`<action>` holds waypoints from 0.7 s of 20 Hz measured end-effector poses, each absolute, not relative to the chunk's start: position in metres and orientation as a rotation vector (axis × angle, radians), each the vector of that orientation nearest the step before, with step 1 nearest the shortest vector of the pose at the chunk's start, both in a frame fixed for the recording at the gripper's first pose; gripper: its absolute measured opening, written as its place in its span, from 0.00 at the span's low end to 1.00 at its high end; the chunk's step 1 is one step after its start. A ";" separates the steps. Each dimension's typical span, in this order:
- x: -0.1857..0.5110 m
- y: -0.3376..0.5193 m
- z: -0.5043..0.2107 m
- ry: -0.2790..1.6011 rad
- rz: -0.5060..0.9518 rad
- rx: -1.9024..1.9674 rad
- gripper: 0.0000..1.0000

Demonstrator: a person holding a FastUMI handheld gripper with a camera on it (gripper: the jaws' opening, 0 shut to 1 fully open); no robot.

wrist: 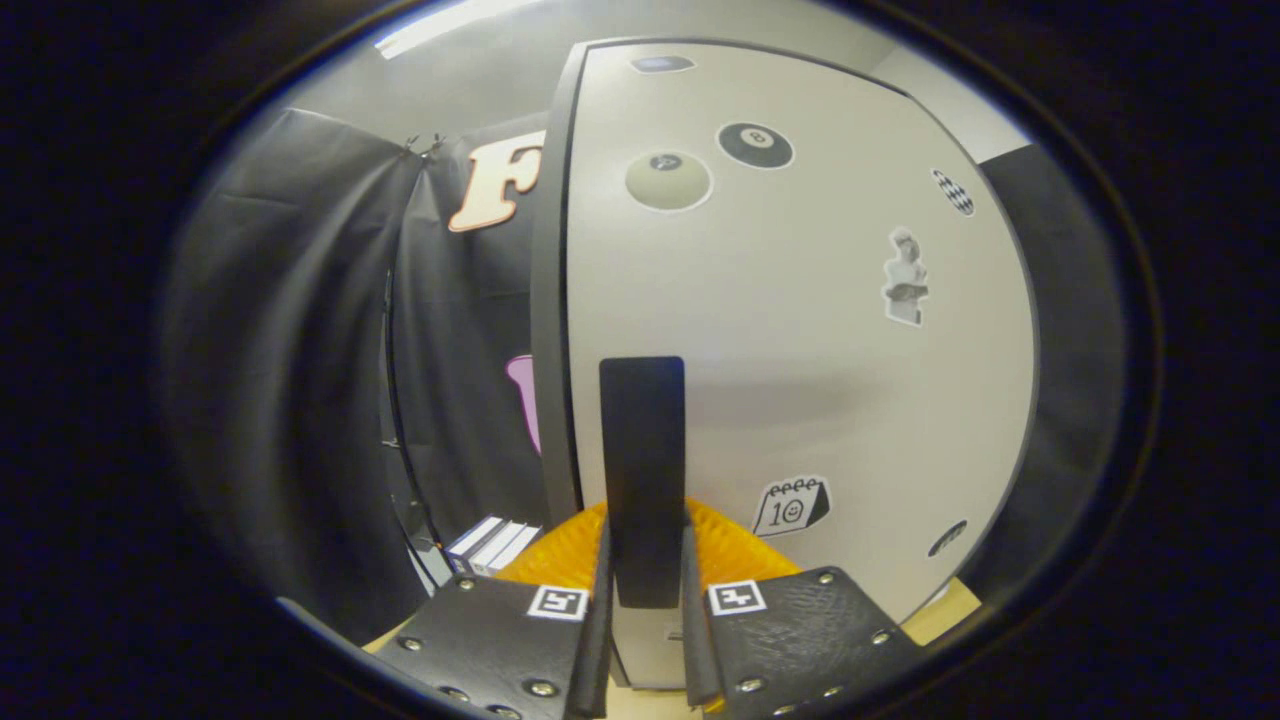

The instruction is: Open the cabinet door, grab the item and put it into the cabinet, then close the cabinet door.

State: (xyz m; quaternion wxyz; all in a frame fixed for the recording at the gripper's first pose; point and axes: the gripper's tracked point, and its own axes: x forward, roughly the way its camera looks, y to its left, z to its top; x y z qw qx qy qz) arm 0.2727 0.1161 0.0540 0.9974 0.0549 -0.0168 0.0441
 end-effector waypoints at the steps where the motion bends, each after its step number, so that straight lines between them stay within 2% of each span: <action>1: 0.271 0.115 0.054 -0.027 0.085 0.109 0.29; 7: 0.267 0.113 0.052 -0.007 0.077 0.131 0.29; 8: 0.267 0.112 0.052 -0.005 0.071 0.139 0.18; 14: 0.241 0.108 0.051 -0.017 0.055 0.126 0.18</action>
